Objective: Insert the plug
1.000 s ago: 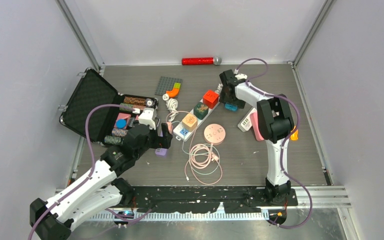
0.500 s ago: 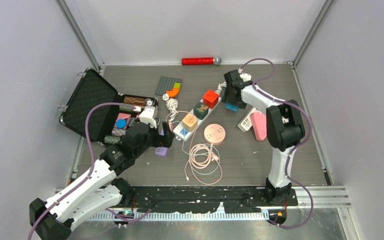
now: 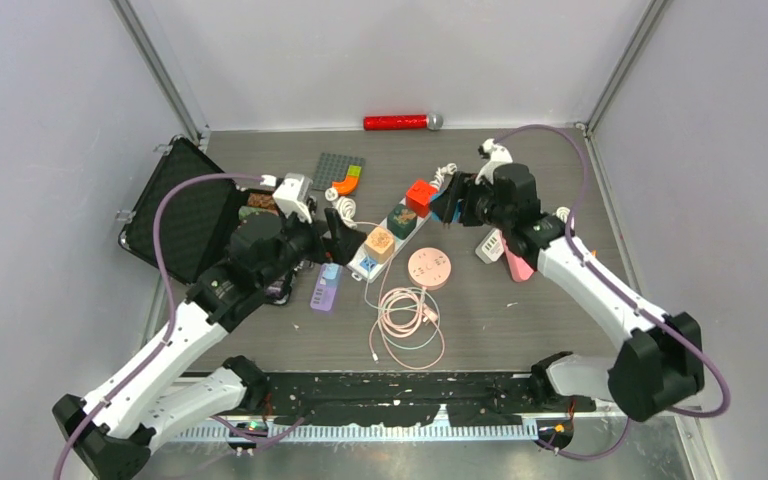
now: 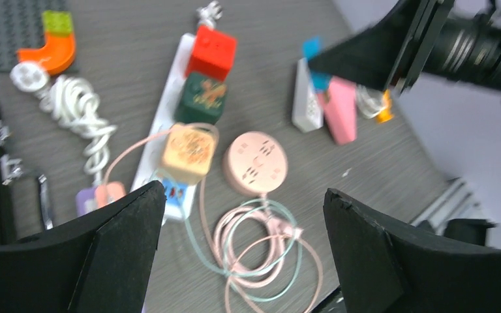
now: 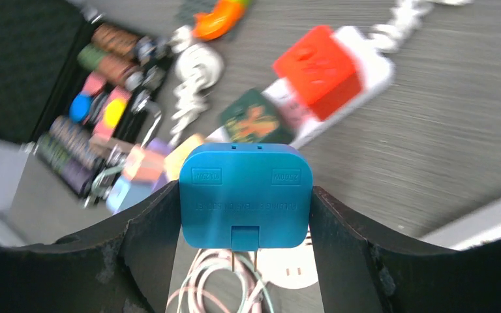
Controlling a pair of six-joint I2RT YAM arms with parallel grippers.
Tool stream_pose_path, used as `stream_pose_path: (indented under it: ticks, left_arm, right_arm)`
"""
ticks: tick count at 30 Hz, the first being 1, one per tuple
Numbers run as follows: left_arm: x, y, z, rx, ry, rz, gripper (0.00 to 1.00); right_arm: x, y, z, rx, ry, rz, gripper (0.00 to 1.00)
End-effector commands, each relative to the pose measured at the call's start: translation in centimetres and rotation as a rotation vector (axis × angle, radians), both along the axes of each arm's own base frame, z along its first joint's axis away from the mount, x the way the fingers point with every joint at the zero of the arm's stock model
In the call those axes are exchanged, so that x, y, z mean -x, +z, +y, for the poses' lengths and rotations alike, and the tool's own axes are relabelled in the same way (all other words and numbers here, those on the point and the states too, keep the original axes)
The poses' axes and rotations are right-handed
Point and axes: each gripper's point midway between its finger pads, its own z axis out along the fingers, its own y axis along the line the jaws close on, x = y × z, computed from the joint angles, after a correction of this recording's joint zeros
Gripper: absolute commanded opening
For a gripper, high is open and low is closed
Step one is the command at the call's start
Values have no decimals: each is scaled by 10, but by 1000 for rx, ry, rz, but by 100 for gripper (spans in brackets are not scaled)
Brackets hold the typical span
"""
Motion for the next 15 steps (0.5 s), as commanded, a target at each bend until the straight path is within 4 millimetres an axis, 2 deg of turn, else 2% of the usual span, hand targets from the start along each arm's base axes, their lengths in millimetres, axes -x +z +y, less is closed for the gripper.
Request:
stream_pose_path:
  ticks: [1,5,8,11,15]
  left_arm:
    - [-2,40,-27,165,-123,8,88]
    - [-11,50,-40,214,-166,64,87]
    - [-14,42,-48,199,-195,119,87]
    - [-5,35,-60,209,-294,162,86]
    - [7,11,-71,200,-393,269,79]
  right_arm:
    - [46,52,62,-52,380,-286,54]
    - [80,61,93,-36,526,-401,54]
    - [99,66,105,-22,607,-466,54]
    - [115,69,115,-4,681,-510,54]
    - [129,68,123,21,747,-544,54]
